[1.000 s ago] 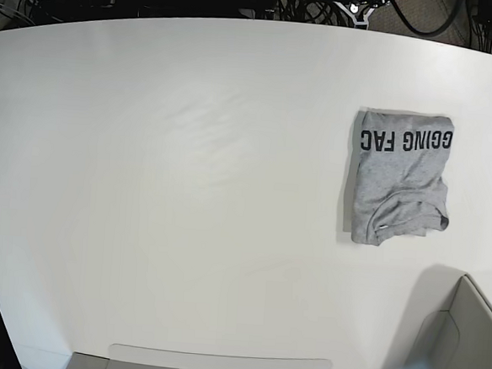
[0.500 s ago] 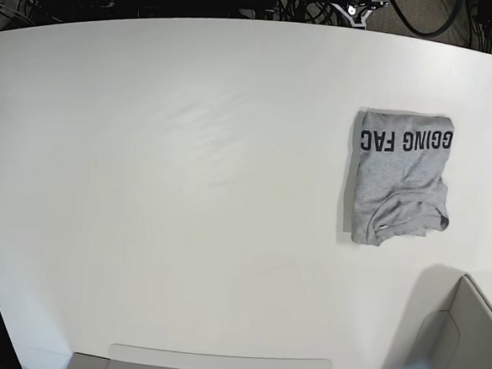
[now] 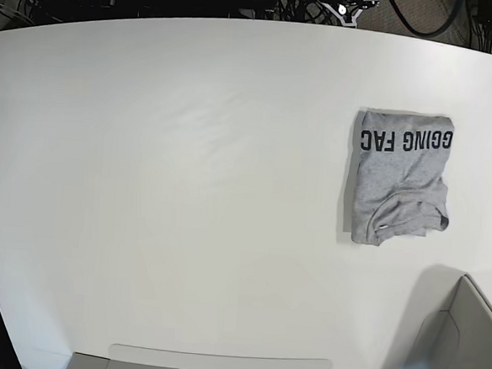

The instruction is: Fold the T-shirt properly

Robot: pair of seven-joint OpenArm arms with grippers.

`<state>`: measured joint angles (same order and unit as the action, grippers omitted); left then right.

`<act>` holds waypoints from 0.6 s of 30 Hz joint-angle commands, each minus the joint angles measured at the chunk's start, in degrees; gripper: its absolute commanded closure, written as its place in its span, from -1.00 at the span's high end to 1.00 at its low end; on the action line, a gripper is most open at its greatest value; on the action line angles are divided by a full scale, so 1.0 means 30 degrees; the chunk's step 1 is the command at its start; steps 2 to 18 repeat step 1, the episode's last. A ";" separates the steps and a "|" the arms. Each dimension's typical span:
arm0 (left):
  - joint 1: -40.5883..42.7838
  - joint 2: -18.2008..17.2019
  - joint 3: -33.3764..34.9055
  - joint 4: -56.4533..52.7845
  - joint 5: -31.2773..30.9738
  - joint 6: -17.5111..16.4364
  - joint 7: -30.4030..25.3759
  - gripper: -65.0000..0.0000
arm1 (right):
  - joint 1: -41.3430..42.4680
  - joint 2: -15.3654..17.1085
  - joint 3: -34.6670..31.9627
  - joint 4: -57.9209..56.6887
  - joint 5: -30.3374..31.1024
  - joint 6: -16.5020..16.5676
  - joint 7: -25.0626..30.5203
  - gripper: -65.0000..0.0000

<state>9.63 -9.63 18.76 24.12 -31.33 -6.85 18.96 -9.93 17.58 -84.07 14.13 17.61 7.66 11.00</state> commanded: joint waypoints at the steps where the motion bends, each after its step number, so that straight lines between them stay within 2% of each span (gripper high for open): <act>1: 0.0175 0.0059 0.0031 0.0034 0.0056 -0.0016 -0.0035 -0.80 | -0.0132 0.0131 -0.0269 0.0022 -0.0462 0.0186 0.0097 -1.00; 18: 0.0175 0.0059 0.0031 0.0034 0.0056 -0.0016 -0.0035 -0.80 | -0.0132 0.0131 -0.0269 0.0022 -0.0462 0.0186 0.0097 -1.00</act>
